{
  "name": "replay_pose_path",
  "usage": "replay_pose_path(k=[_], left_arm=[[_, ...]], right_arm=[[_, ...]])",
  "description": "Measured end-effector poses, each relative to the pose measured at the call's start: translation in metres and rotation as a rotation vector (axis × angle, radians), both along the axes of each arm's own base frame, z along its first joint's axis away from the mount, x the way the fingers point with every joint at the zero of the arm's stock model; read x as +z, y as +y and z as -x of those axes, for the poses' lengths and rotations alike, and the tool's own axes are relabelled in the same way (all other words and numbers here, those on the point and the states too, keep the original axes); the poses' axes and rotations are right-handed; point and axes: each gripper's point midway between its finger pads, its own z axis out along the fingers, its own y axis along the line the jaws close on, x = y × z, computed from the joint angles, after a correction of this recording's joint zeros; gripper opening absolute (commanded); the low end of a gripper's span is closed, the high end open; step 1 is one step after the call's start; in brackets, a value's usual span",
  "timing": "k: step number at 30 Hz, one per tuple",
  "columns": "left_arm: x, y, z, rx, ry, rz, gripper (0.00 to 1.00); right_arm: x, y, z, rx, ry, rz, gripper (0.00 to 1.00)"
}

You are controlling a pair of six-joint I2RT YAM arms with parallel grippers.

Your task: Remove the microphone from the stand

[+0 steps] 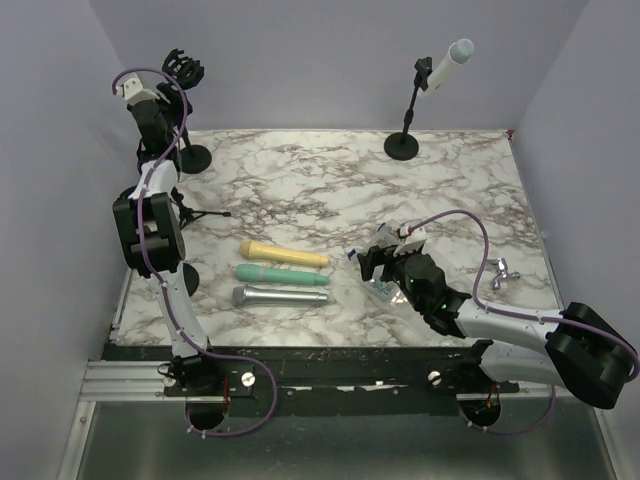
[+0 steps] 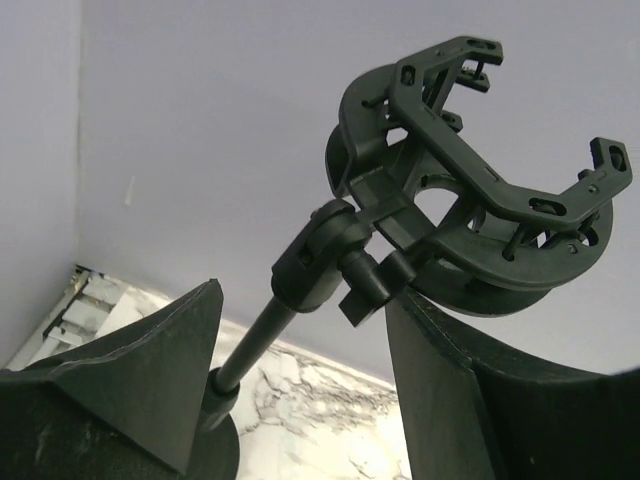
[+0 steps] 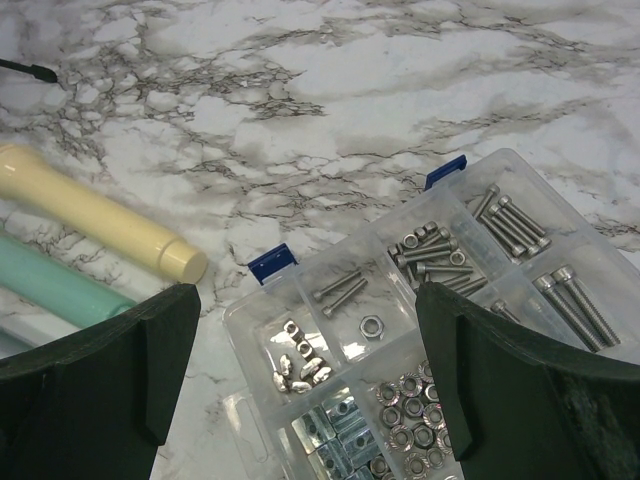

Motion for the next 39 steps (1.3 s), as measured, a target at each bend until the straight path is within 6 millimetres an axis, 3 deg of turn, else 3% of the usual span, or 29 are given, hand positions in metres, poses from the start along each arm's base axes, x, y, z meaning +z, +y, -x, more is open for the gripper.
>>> replay_pose_path(k=[6, 13, 21, 27, 34, 39], left_arm=[[0.005, 0.009, -0.009, 0.049, -0.018, -0.03, 0.59], [-0.01, 0.009, -0.019, 0.056, 0.0, -0.046, 0.49], [-0.015, -0.003, -0.022, 0.017, -0.001, -0.094, 0.11], [-0.013, -0.004, -0.02, 0.013, -0.038, -0.158, 0.0], [-0.015, -0.03, -0.007, -0.029, -0.046, -0.206, 0.0], [-0.017, -0.08, 0.015, -0.091, -0.039, -0.247, 0.0]], right_arm=[[0.0, 0.0, 0.0, 0.0, -0.001, -0.001, 0.99], [0.0, 0.0, 0.0, 0.0, -0.001, -0.001, 0.99], [0.001, 0.0, 0.0, 0.0, -0.002, -0.002, 0.98], [0.001, 0.0, 0.0, 0.0, -0.004, -0.003, 0.98], [0.004, 0.0, 0.0, 0.0, -0.011, -0.011, 0.98], [0.008, 0.0, 0.0, 0.0, -0.018, -0.019, 0.99]])
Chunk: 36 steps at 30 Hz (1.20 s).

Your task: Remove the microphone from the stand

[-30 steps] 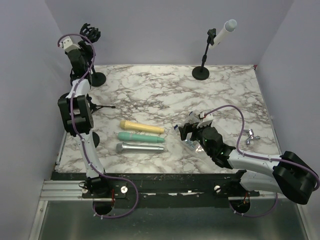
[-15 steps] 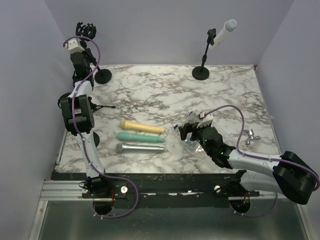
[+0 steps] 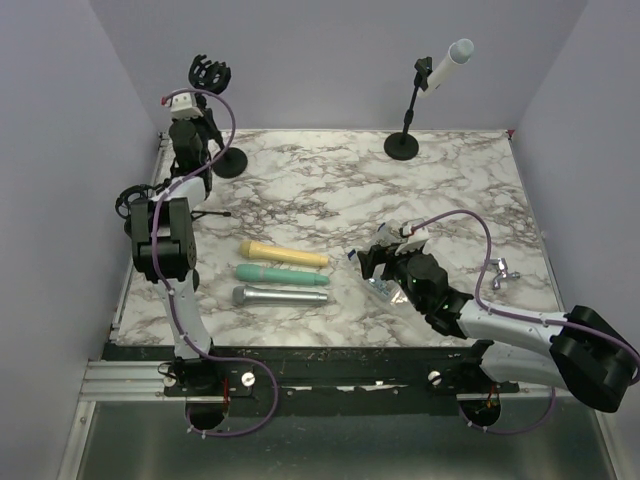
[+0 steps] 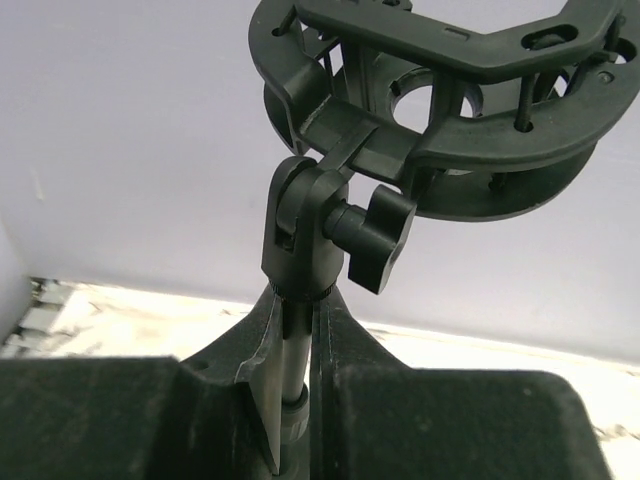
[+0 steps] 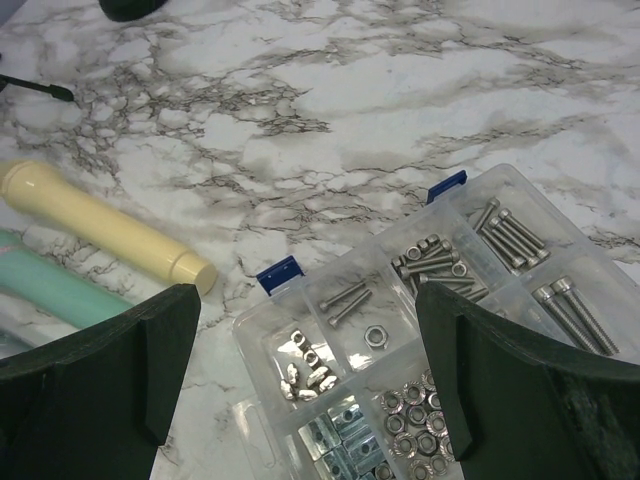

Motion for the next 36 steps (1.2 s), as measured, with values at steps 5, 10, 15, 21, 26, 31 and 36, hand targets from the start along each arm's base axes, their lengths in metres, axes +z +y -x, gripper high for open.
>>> replay_pose_path(k=[5, 10, 15, 21, 26, 31, 36], left_arm=[[-0.002, -0.049, 0.03, -0.058, 0.01, -0.012, 0.0], [-0.004, -0.091, 0.066, -0.096, 0.027, -0.021, 0.0], [-0.008, -0.143, 0.108, -0.161, 0.042, -0.055, 0.0], [-0.012, -0.181, 0.148, -0.214, 0.048, -0.066, 0.0], [-0.013, -0.196, 0.175, -0.245, 0.05, -0.051, 0.0], [-0.013, -0.21, 0.195, -0.28, 0.062, -0.037, 0.14], [-0.015, -0.218, 0.203, -0.298, 0.102, -0.003, 0.43]], right_arm=[[0.004, 0.0, 0.0, 0.0, -0.008, -0.009, 0.98], [0.005, 0.0, 0.0, 0.0, -0.01, -0.011, 0.98], [0.008, 0.0, 0.001, 0.001, -0.016, -0.019, 0.98], [0.009, 0.0, 0.001, 0.001, -0.017, -0.019, 0.98], [0.008, -0.001, 0.001, 0.001, -0.014, -0.016, 0.98], [0.008, -0.001, 0.001, 0.001, -0.014, -0.017, 0.98], [0.008, -0.001, 0.001, 0.001, -0.014, -0.016, 0.98]])
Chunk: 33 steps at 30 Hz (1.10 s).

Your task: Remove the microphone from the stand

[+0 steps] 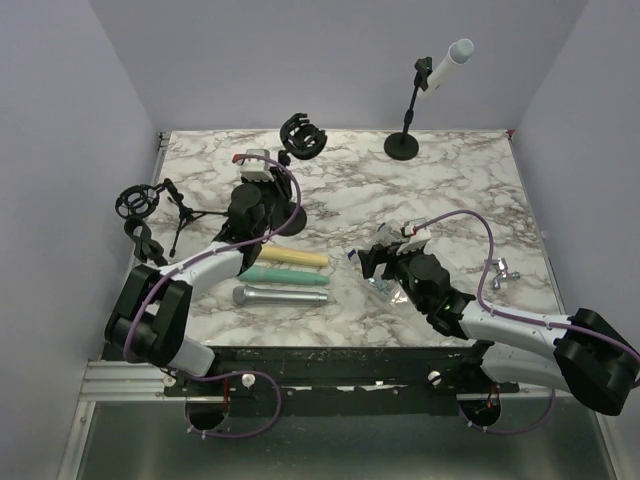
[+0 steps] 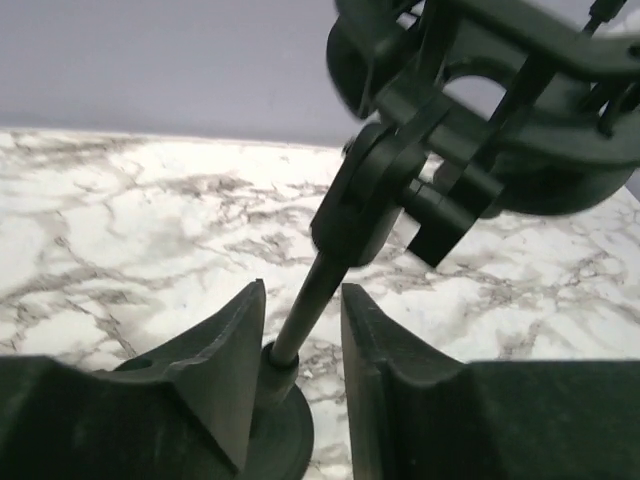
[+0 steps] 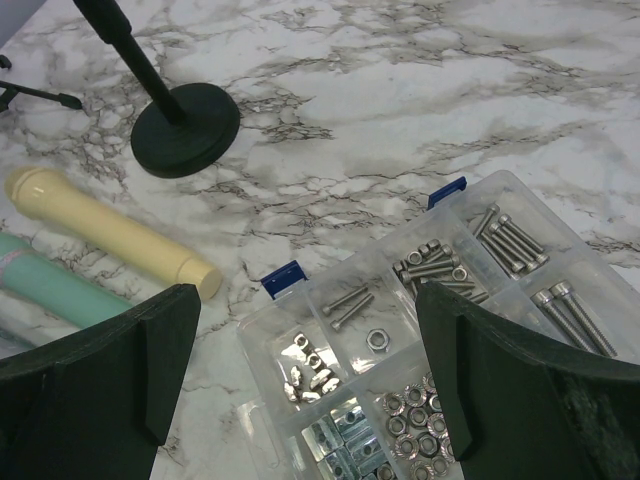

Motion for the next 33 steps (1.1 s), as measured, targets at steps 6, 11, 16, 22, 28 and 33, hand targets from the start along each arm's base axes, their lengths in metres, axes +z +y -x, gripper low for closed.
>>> replay_pose_path(k=[6, 11, 16, 22, 28, 33], left_arm=[[-0.026, -0.008, 0.011, -0.024, 0.136, 0.051, 0.56], [-0.021, -0.011, 0.025, -0.056, 0.182, 0.096, 0.63], [0.013, -0.007, 0.051, -0.09, 0.162, 0.147, 0.68], [0.06, 0.012, 0.085, -0.141, 0.104, 0.19, 0.74], [0.109, 0.053, 0.098, -0.116, 0.043, 0.21, 0.76], [0.153, 0.057, 0.104, -0.139, -0.044, 0.201, 0.79]], right_arm=[[0.0, 0.0, 0.0, 0.0, -0.001, -0.001, 0.98], [0.001, 0.0, 0.0, 0.0, -0.001, -0.001, 0.98], [0.001, 0.0, 0.0, 0.0, -0.001, -0.001, 0.98], [0.002, 0.004, -0.001, 0.01, 0.001, -0.003, 0.99], [-0.003, 0.007, -0.001, 0.024, 0.012, 0.005, 1.0], [0.008, 0.021, -0.007, 0.043, 0.034, -0.021, 1.0]])
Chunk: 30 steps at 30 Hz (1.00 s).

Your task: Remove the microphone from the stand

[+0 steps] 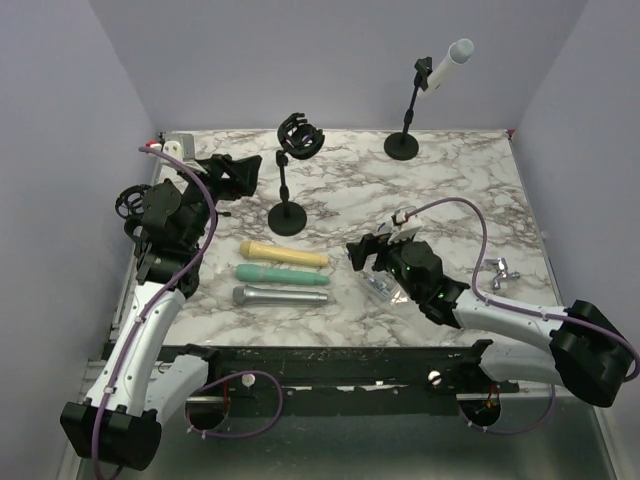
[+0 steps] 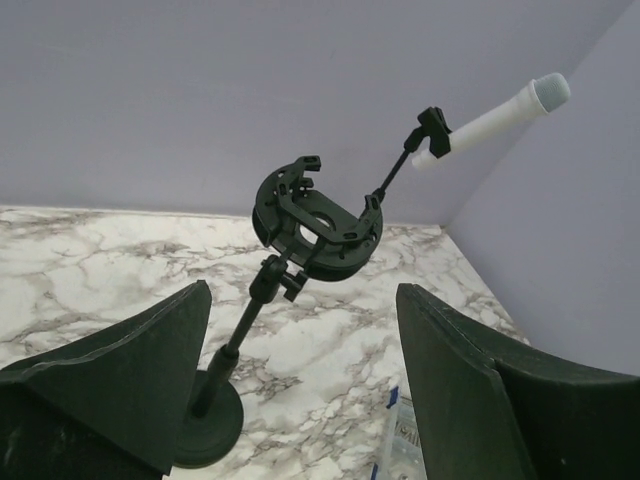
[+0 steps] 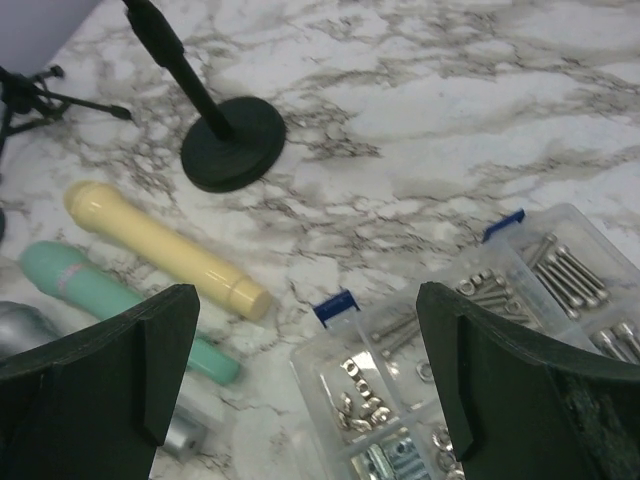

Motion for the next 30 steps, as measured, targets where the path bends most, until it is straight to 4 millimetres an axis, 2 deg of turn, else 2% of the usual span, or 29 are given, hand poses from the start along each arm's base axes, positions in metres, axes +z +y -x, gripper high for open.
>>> replay_pose_path(k=[3, 7, 11, 14, 20, 30], left_arm=[[0.001, -0.005, 0.003, -0.041, -0.022, -0.006, 0.79], [-0.022, -0.012, 0.004, -0.094, 0.011, -0.006, 0.79], [-0.04, -0.015, 0.005, -0.12, 0.051, 0.014, 0.79], [-0.037, -0.014, 0.009, -0.121, 0.042, 0.019, 0.79], [-0.018, -0.008, 0.021, -0.102, -0.02, 0.026, 0.79], [-0.031, -0.004, 0.016, -0.071, 0.019, 0.0, 0.79]], right_arm=[[0.027, 0.016, -0.004, 0.03, -0.005, -0.071, 1.0], [0.064, 0.036, -0.006, 0.066, 0.002, -0.199, 1.0], [0.09, 0.05, -0.009, 0.064, 0.038, -0.345, 1.0], [0.1, 0.066, -0.018, 0.067, 0.071, -0.41, 1.0], [0.108, 0.104, -0.045, 0.074, 0.129, -0.481, 1.0], [0.127, 0.147, -0.08, 0.058, 0.168, -0.645, 1.0]])
